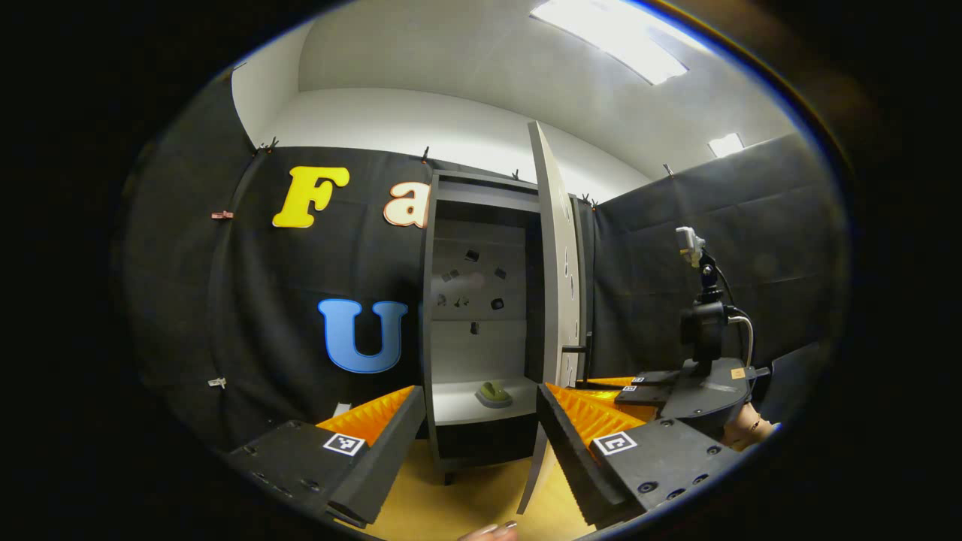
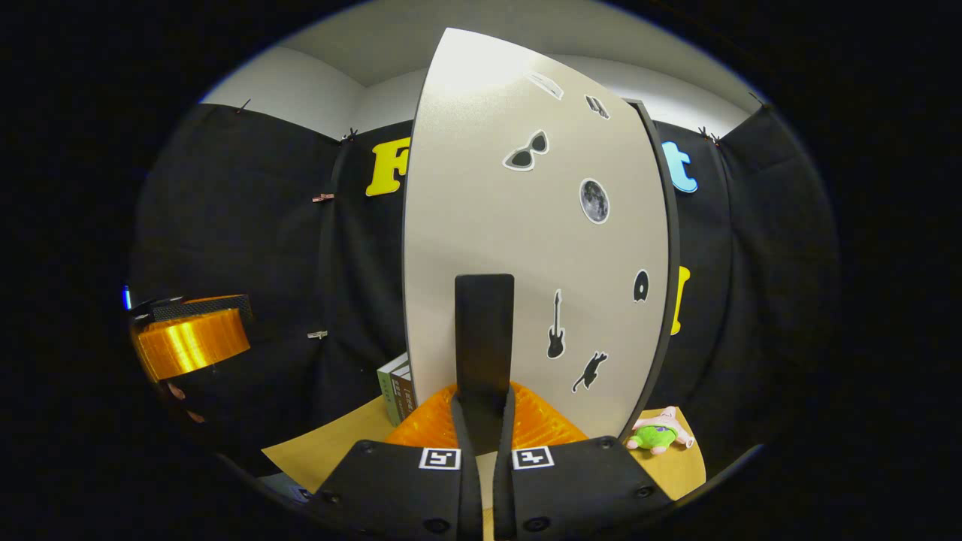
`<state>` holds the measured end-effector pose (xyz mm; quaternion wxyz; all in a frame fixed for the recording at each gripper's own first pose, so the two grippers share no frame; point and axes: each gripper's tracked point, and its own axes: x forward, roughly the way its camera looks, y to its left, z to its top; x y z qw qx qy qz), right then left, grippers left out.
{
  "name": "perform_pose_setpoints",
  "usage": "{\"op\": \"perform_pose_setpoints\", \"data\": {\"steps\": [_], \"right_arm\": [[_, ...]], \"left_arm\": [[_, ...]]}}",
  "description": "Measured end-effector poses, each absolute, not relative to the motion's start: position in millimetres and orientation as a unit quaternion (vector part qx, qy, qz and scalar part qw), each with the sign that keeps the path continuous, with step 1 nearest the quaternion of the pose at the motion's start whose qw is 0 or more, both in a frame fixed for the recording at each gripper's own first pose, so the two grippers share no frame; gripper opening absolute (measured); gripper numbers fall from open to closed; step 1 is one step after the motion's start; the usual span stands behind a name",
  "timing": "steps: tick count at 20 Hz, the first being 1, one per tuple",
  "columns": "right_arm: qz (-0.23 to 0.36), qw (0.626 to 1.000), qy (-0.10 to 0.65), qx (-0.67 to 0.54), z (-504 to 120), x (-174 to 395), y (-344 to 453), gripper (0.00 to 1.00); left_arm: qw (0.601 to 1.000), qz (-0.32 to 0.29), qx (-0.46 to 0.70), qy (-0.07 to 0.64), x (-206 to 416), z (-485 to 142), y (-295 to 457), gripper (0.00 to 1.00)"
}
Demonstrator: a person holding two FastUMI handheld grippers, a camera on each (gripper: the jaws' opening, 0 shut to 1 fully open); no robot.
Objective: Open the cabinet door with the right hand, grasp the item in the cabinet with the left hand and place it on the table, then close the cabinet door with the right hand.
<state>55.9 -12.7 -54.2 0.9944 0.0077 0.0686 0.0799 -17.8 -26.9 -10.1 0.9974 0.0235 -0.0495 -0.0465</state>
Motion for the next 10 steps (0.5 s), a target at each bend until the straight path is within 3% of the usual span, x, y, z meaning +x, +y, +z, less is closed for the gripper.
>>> {"op": "perform_pose_setpoints", "data": {"steps": [10], "right_arm": [[0.029, 0.997, 0.065, 0.0, -49, 2, -75, 0.1]], "left_arm": [[0.994, -0.102, 0.006, -0.037, 7, -18, -72, 0.94]]}}
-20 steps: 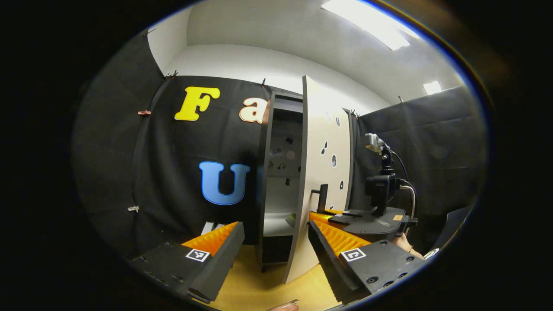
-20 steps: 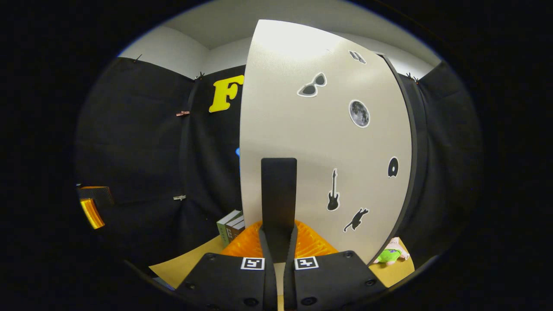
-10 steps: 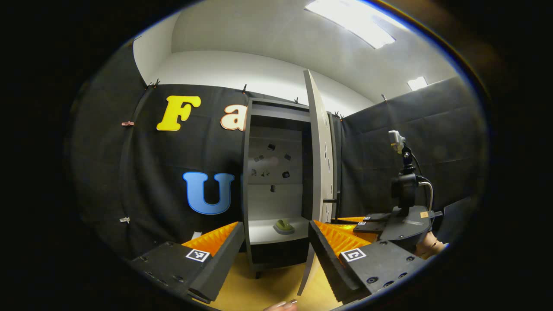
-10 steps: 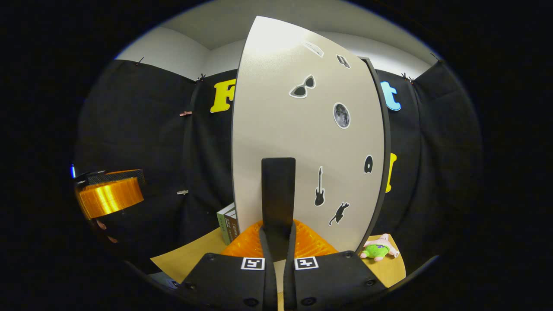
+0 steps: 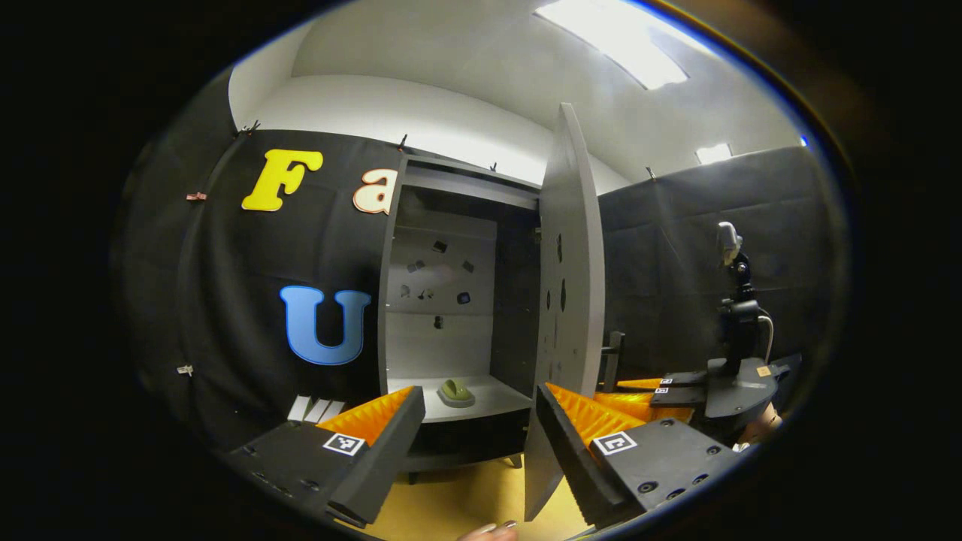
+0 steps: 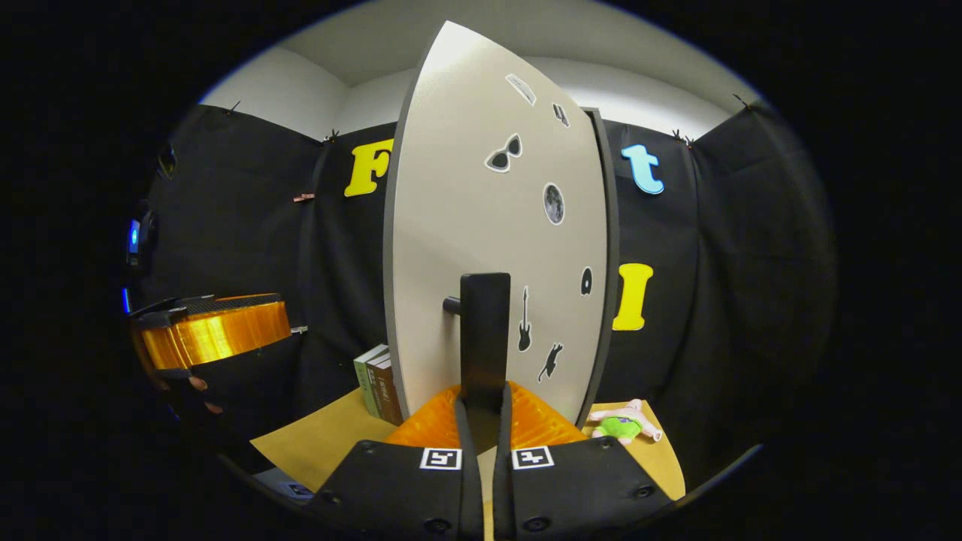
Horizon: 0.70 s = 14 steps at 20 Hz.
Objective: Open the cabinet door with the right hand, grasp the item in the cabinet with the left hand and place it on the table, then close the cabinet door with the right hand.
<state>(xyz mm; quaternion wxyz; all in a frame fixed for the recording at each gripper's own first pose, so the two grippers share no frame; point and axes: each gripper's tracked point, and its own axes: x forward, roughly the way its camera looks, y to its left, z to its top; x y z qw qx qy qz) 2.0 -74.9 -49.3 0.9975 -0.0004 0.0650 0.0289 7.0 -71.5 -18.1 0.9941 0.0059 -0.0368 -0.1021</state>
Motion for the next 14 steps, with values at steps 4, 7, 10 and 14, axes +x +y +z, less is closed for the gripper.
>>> {"op": "perform_pose_setpoints", "data": {"steps": [4, 7, 10, 14], "right_arm": [[0.0, 0.998, 0.065, -0.011, -50, -13, -101, 0.09], [-0.019, 0.998, 0.065, -0.02, -48, -22, -121, 0.09], [-0.039, 0.997, 0.065, -0.005, -47, -29, -145, 0.08], [-0.057, 0.996, 0.063, -0.022, -46, -37, -172, 0.08]], "left_arm": [[0.991, -0.131, -0.001, -0.027, 19, -25, -91, 0.94], [0.989, -0.144, 0.002, -0.022, 31, -27, -102, 0.94], [0.987, -0.157, 0.004, -0.02, 43, -29, -113, 0.95], [0.986, -0.168, 0.0, -0.016, 62, -32, -126, 0.95]]}}
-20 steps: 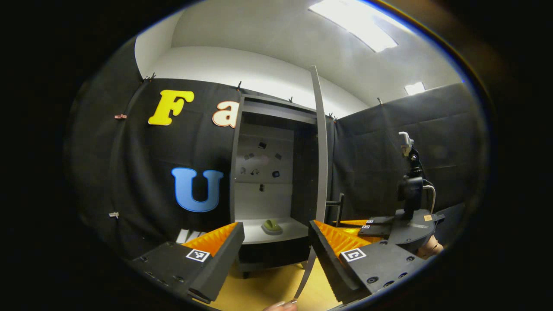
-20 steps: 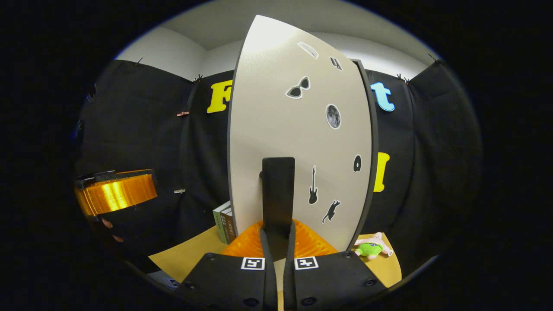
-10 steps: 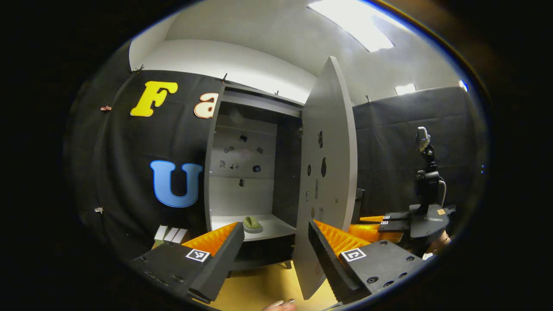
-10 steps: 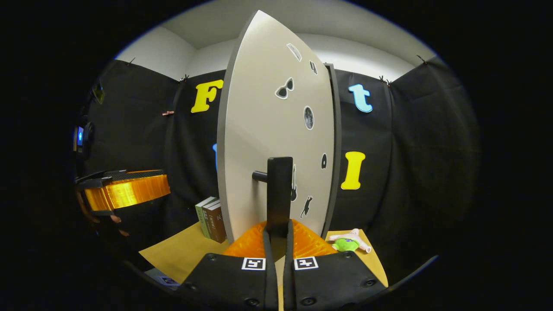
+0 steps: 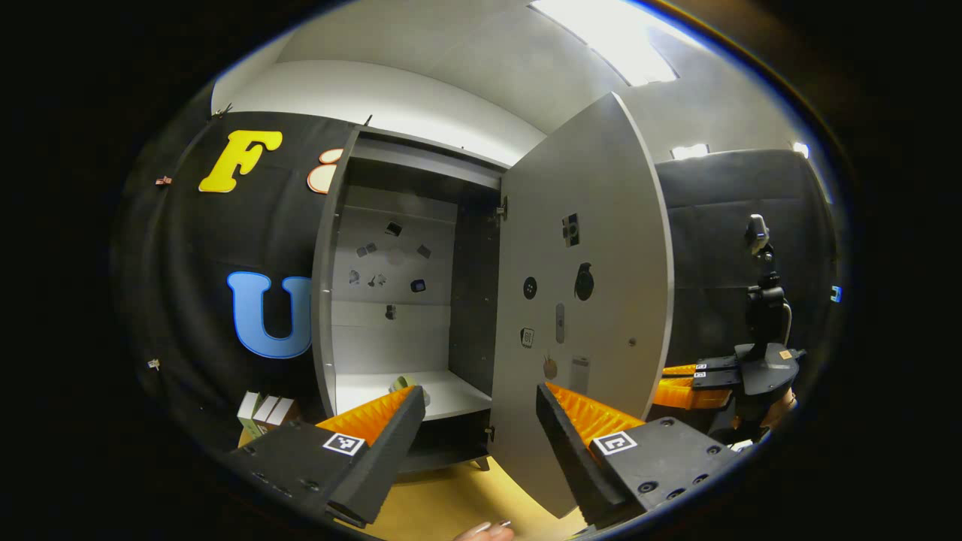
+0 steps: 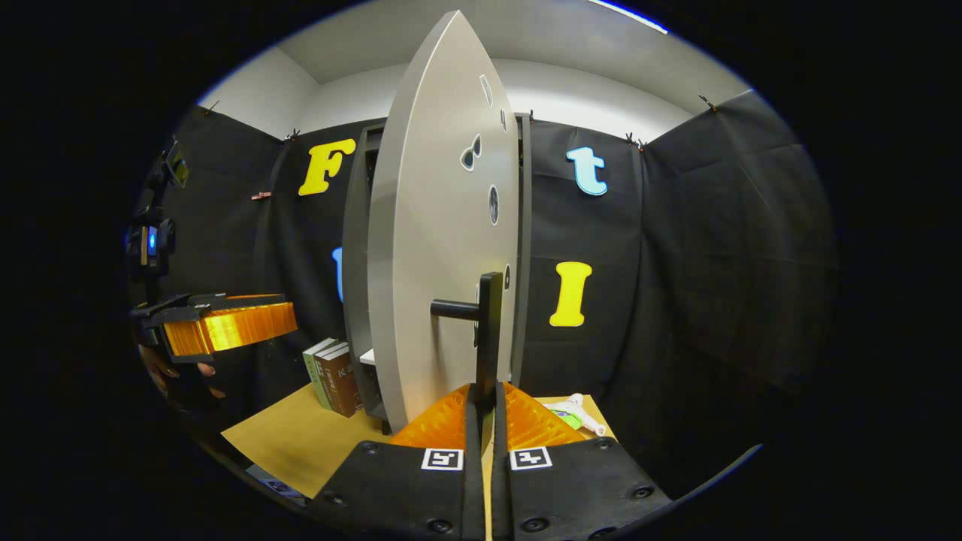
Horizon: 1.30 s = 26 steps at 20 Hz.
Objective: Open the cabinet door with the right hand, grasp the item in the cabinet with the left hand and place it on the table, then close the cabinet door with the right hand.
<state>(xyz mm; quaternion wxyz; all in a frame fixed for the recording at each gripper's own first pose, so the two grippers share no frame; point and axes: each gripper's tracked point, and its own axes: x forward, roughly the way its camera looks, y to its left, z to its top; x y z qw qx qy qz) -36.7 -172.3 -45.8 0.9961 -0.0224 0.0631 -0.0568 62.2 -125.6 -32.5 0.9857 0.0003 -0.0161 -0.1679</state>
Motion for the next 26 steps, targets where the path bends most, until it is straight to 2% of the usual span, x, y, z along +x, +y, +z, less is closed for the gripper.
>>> {"op": "perform_pose_setpoints", "data": {"steps": [5, 9, 11, 12, 13, 15, 19, 21, 22, 23, 25, 26], "right_arm": [[-0.068, 0.996, 0.06, -0.026, -43, -42, -202, 0.08], [-0.091, 0.995, 0.047, -0.012, -36, -50, -230, 0.07], [-0.085, 0.995, 0.045, 0.002, -34, -57, -230, 0.06], [-0.076, 0.996, 0.042, 0.012, -32, -60, -225, 0.0], [-0.069, 0.997, 0.04, 0.019, -31, -63, -222, 0.06], [-0.072, 0.997, 0.04, 0.014, -32, -74, -227, 0.06], [-0.135, 0.991, 0.017, -0.01, -21, -98, -268, 0.06], [-0.186, 0.982, 0.011, -0.012, -22, -108, -304, 0.14], [-0.21, 0.978, 0.012, -0.014, -25, -111, -321, 0.28], [-0.227, 0.974, 0.013, -0.017, -29, -114, -334, 0.37], [-0.253, 0.967, 0.014, -0.031, -36, -111, -360, 0.58], [-0.26, 0.965, 0.01, -0.039, -38, -109, -370, 0.56]], "left_arm": [[0.984, -0.175, -0.019, -0.007, 84, -37, -137, 0.92], [0.981, -0.191, -0.042, 0.016, 97, -47, -146, 0.94], [0.981, -0.188, -0.042, 0.022, 106, -49, -148, 0.95], [0.981, -0.187, -0.041, 0.023, 109, -51, -150, 0.97], [0.981, -0.187, -0.042, 0.022, 112, -51, -152, 0.96], [0.98, -0.192, -0.045, 0.022, 118, -51, -156, 0.94], [0.983, -0.177, -0.038, 0.024, 147, -54, -147, 0.94], [0.986, -0.159, -0.03, 0.035, 170, -60, -138, 0.94], [0.987, -0.152, -0.029, 0.038, 183, -66, -134, 0.94], [0.987, -0.15, -0.03, 0.046, 199, -72, -132, 0.91], [0.987, -0.139, -0.04, 0.074, 226, -87, -126, 0.94], [0.987, -0.127, -0.045, 0.085, 240, -92, -121, 0.94]]}}
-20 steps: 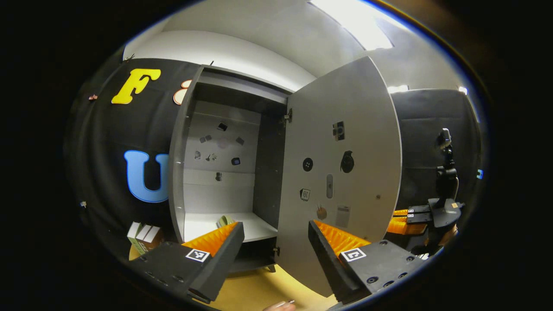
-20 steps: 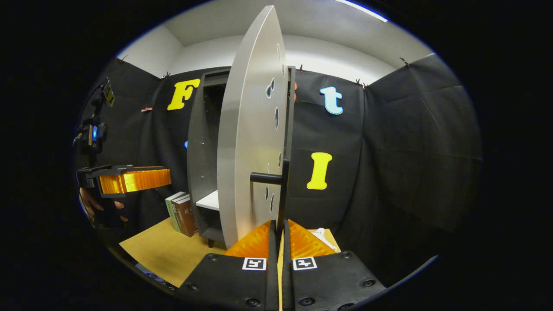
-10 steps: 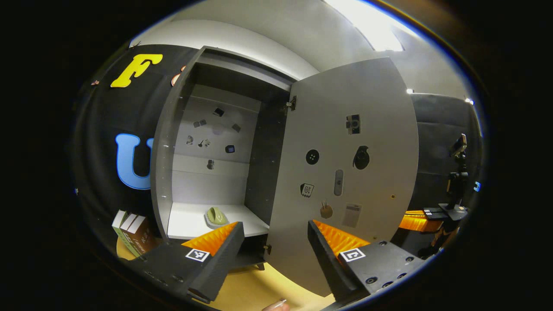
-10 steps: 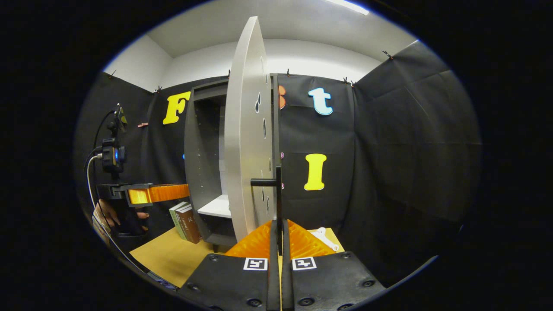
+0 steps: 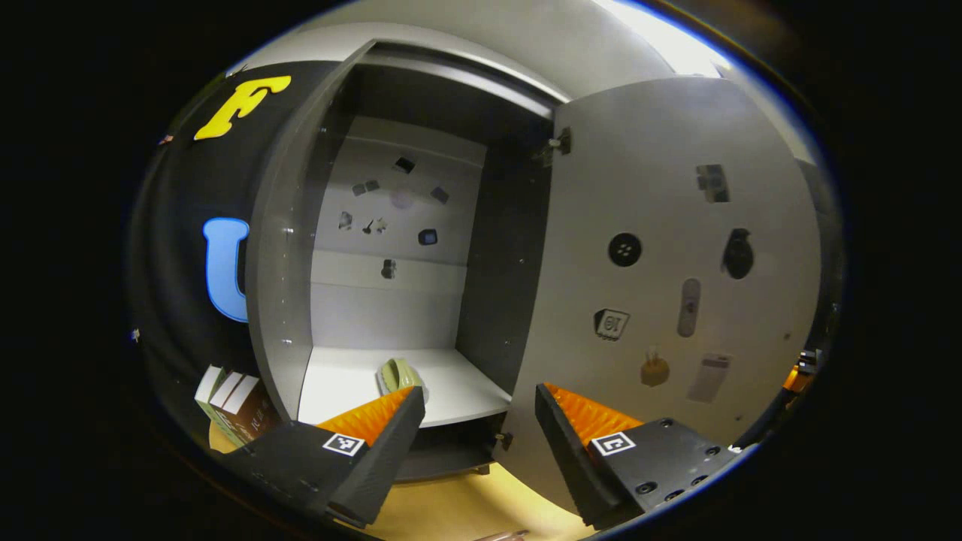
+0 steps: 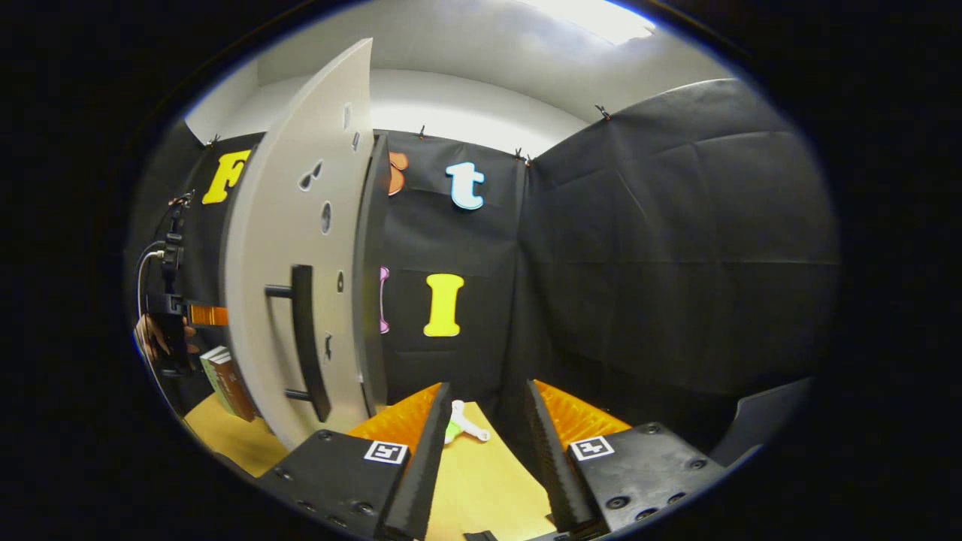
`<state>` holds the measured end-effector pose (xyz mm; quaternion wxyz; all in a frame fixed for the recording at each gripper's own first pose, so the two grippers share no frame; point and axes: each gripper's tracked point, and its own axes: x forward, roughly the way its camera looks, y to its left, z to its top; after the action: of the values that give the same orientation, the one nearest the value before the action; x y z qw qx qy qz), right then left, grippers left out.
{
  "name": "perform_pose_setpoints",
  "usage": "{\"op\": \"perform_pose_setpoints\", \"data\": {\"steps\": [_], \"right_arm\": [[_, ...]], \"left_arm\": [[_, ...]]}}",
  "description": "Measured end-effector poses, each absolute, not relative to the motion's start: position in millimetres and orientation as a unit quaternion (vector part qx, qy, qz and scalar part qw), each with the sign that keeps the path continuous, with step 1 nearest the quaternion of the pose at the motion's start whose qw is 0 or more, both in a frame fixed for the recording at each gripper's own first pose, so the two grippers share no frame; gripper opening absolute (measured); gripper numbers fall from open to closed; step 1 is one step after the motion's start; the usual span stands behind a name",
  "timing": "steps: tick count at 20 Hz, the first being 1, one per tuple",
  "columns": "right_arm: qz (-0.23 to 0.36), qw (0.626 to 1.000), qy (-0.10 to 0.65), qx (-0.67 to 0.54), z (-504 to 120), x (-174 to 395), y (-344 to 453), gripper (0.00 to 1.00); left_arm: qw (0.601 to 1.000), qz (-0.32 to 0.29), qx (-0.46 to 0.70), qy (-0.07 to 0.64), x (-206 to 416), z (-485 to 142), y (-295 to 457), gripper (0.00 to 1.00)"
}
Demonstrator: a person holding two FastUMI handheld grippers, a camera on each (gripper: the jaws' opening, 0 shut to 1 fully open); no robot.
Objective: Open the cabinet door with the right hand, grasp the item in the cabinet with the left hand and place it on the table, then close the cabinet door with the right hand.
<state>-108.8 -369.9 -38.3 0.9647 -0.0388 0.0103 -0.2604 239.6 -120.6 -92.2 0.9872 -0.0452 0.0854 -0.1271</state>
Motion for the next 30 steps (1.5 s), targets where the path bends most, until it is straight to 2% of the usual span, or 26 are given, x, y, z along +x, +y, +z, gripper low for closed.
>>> {"op": "perform_pose_setpoints", "data": {"steps": [4, 5, 7, 10, 11, 14, 22, 24, 25, 30], "right_arm": [[-0.259, 0.964, 0.023, -0.048, -55, -87, -396, 0.92], [-0.252, 0.966, 0.03, -0.046, -62, -79, -401, 0.92], [-0.239, 0.969, 0.04, -0.043, -72, -64, -408, 0.96], [-0.221, 0.973, 0.047, -0.05, -80, -44, -416, 0.98], [-0.218, 0.973, 0.048, -0.053, -82, -39, -420, 0.95], [-0.227, 0.97, 0.056, -0.066, -91, -22, -439, 0.98], [-0.219, 0.97, 0.081, -0.065, -115, 8, -464, 0.98], [-0.22, 0.97, 0.084, -0.061, -120, 9, -468, 0.98], [-0.221, 0.97, 0.085, -0.059, -123, 10, -472, 0.98], [-0.231, 0.967, 0.093, -0.055, -130, 10, -481, 0.98]], "left_arm": [[0.989, -0.084, -0.054, 0.106, 300, -106, -101, 0.93], [0.99, -0.075, -0.047, 0.111, 313, -110, -98, 0.93], [0.99, -0.064, -0.027, 0.123, 340, -121, -93, 0.93], [0.986, -0.061, -0.022, 0.153, 369, -140, -93, 0.92], [0.985, -0.059, -0.025, 0.161, 379, -145, -91, 0.91], [0.983, -0.046, -0.023, 0.176, 407, -154, -84, 0.9], [0.971, -0.028, -0.005, 0.238, 449, -179, -74, 0.86], [0.967, -0.027, -0.005, 0.255, 455, -187, -74, 0.78], [0.965, -0.028, -0.006, 0.262, 458, -192, -75, 0.71], [0.958, -0.022, 0.012, 0.285, 467, -204, -73, 0.65]]}}
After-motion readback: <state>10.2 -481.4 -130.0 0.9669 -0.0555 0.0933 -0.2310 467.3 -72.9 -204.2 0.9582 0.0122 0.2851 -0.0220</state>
